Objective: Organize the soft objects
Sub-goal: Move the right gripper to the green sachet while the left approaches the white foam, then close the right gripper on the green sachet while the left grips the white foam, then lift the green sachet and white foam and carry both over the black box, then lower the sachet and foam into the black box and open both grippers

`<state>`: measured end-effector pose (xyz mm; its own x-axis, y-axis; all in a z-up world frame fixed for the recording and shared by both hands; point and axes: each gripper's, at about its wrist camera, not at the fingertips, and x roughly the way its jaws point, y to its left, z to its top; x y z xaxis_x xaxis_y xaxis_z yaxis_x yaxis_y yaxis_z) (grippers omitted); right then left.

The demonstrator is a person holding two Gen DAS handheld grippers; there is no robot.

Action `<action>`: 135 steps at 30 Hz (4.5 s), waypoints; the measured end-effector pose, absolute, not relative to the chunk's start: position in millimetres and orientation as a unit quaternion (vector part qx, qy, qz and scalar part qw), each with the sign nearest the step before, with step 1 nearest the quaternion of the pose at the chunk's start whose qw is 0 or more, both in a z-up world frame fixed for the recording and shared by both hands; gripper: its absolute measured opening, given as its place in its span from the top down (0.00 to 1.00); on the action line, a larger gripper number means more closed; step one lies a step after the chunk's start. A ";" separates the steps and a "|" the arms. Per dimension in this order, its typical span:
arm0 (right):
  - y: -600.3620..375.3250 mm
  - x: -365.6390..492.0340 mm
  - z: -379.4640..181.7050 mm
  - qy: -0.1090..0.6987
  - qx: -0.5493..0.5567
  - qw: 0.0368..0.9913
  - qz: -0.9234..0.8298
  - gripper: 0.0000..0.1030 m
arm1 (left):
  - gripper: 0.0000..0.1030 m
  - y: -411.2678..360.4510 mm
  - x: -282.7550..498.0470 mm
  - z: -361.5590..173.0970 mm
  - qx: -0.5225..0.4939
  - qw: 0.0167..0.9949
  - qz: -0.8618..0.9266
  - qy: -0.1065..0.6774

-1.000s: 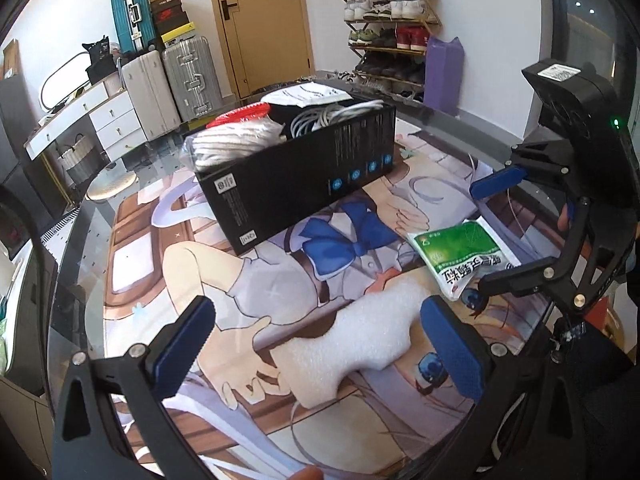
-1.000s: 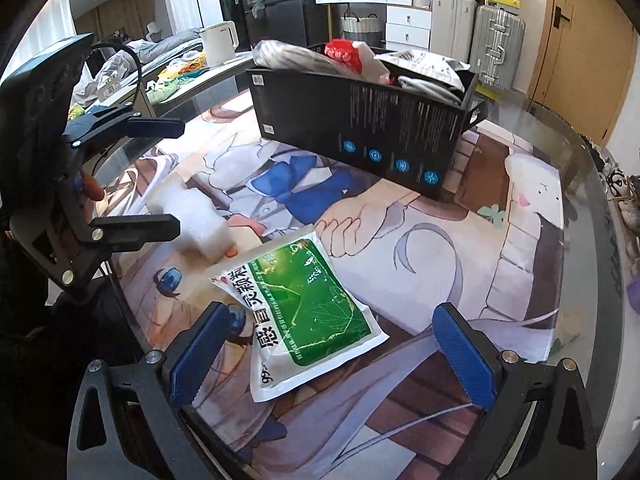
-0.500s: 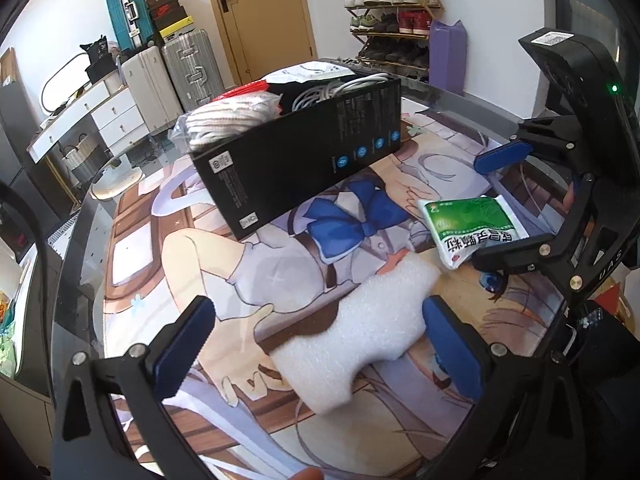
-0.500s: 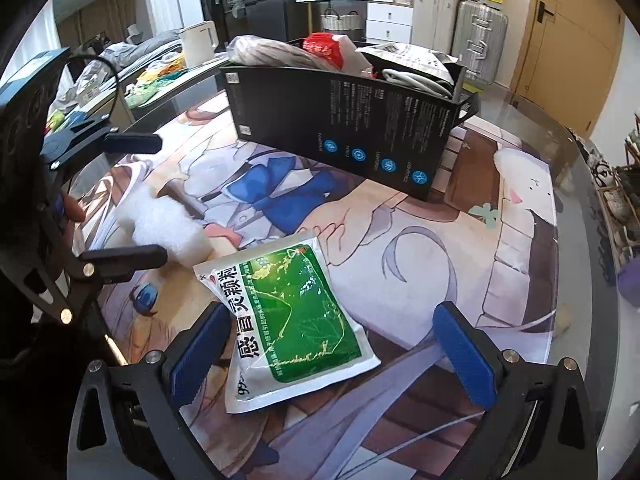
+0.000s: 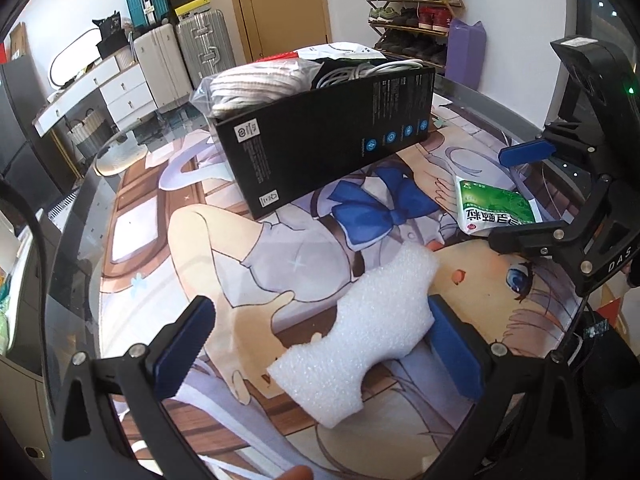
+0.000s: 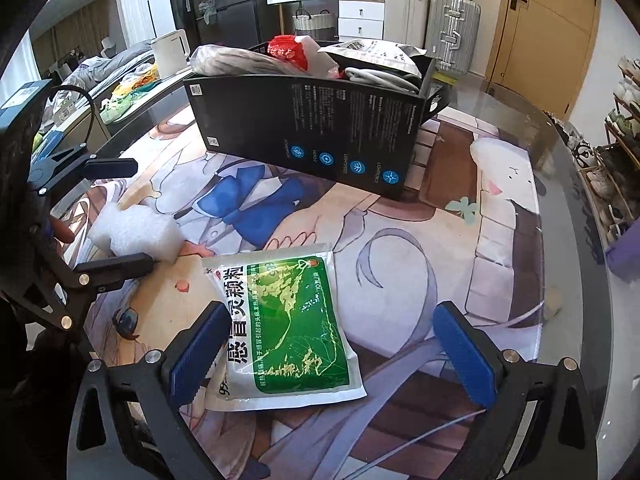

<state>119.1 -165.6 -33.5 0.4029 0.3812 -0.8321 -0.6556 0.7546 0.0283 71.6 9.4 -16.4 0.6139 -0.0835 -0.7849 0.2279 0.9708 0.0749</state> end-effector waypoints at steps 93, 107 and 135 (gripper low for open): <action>-148.7 122.6 66.4 0.281 -0.118 0.892 0.335 0.57 | 0.62 34.7 99.5 74.2 0.033 0.953 -0.028 0.300; -128.5 162.2 59.6 0.283 -0.100 0.893 0.336 0.57 | 0.62 39.1 129.4 60.7 0.020 0.951 -0.029 0.308; -108.2 202.8 31.3 0.312 -0.090 0.889 0.323 0.51 | 0.62 25.4 164.6 35.3 0.053 0.947 -0.029 0.317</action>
